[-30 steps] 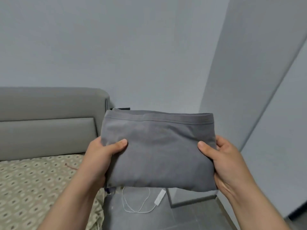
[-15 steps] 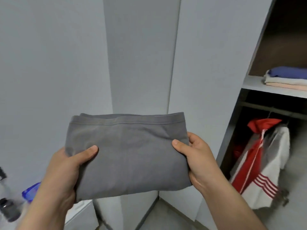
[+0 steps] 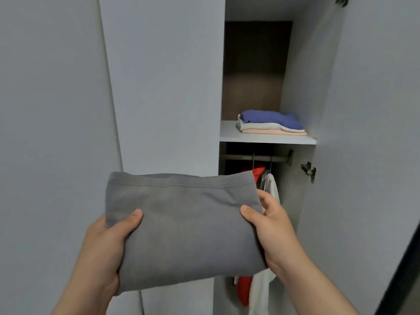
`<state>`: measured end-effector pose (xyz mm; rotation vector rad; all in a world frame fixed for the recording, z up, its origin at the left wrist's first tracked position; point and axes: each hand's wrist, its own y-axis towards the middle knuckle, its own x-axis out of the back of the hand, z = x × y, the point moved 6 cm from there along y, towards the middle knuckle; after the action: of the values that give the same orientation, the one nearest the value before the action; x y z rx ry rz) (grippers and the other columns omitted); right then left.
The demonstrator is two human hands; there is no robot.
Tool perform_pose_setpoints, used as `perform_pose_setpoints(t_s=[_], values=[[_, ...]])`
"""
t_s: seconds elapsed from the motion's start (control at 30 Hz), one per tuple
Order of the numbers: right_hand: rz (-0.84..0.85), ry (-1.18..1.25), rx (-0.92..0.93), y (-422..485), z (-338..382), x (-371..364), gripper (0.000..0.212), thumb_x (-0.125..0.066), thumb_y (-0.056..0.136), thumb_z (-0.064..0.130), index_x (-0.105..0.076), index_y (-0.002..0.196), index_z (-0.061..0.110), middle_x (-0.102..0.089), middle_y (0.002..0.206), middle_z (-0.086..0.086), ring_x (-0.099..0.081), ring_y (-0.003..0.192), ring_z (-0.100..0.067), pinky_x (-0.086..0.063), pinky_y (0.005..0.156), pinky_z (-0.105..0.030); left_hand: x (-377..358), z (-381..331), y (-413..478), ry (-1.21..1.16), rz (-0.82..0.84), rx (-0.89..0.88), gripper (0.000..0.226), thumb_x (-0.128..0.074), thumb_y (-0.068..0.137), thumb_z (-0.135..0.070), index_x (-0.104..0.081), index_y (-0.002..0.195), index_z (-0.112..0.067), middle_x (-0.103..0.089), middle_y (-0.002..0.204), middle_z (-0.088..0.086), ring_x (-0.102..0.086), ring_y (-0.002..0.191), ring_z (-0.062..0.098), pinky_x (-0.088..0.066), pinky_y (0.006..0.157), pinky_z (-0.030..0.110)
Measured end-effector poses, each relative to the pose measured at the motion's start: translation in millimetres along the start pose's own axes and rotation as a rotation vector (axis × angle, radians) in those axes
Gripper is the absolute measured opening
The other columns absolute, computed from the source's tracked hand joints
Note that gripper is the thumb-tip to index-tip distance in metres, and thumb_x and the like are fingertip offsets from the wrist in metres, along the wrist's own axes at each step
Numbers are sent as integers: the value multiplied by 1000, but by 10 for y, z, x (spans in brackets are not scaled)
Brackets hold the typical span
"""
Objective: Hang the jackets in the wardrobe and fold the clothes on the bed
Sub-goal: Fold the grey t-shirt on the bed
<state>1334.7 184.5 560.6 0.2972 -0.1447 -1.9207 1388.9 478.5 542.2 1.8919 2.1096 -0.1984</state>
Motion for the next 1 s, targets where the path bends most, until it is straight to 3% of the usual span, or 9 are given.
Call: perform_pose_setpoints(t_s=[0.13,0.3,0.4,0.5,0.6,0.7,0.87,1.0], values=[[-104,-44,61,482,112,434,34,-62,91,5,-66,110,32,-75,100,9,-73,89,-11,-55,66,-22,-747,80,420,-11,97,-24,6,-71,85,-16,-76,87,-18,-77,89,7,-75,77,25,-57,55,32],[-219,-108,133,1003,264,890,35,-65,89,7,-67,103,39,-75,100,10,-72,89,-11,-55,73,-32,-1526,153,825,-28,221,-17,9,-67,89,-15,-72,95,-18,-77,90,4,-75,76,22,-56,51,30],[-290,-133,188,1302,359,1120,36,-64,88,3,-68,102,37,-75,100,10,-72,90,-11,-53,72,-30,-1946,181,1036,-43,301,4,12,-66,90,-13,-70,101,-15,-77,90,7,-75,76,23,-56,49,28],[-360,-161,230,1646,457,1273,38,-64,87,2,-67,98,37,-75,96,8,-72,86,-13,-52,71,-31,-2340,140,1312,-3,438,-15,22,-70,84,-6,-68,106,-12,-77,92,9,-75,80,26,-58,55,32],[-418,-220,272,2046,596,1387,39,-66,87,6,-62,104,41,-75,91,8,-73,81,-12,-52,69,-32,-2768,51,1616,104,603,-62,52,-81,62,-4,-65,111,-14,-77,95,6,-75,85,25,-57,69,38],[-510,-298,305,2409,681,1476,39,-67,87,11,-56,107,42,-74,84,10,-72,76,-11,-53,67,-32,-3111,-5,1971,133,602,-114,58,-74,55,-18,-64,112,-23,-76,96,-2,-74,87,20,-57,74,39],[-665,-420,377,2860,766,1602,33,-69,86,15,-55,99,41,-72,88,7,-69,76,-5,-53,73,-33,-3582,-57,2451,138,589,-203,56,-78,58,-24,-64,111,-31,-74,99,-7,-71,91,20,-57,82,45],[-740,-511,441,3196,886,1690,30,-68,85,14,-53,98,38,-68,87,11,-63,73,5,-47,67,-23,-3915,-58,2745,126,559,-273,37,-78,76,-12,-64,103,-34,-72,97,-12,-69,89,15,-56,77,38]])
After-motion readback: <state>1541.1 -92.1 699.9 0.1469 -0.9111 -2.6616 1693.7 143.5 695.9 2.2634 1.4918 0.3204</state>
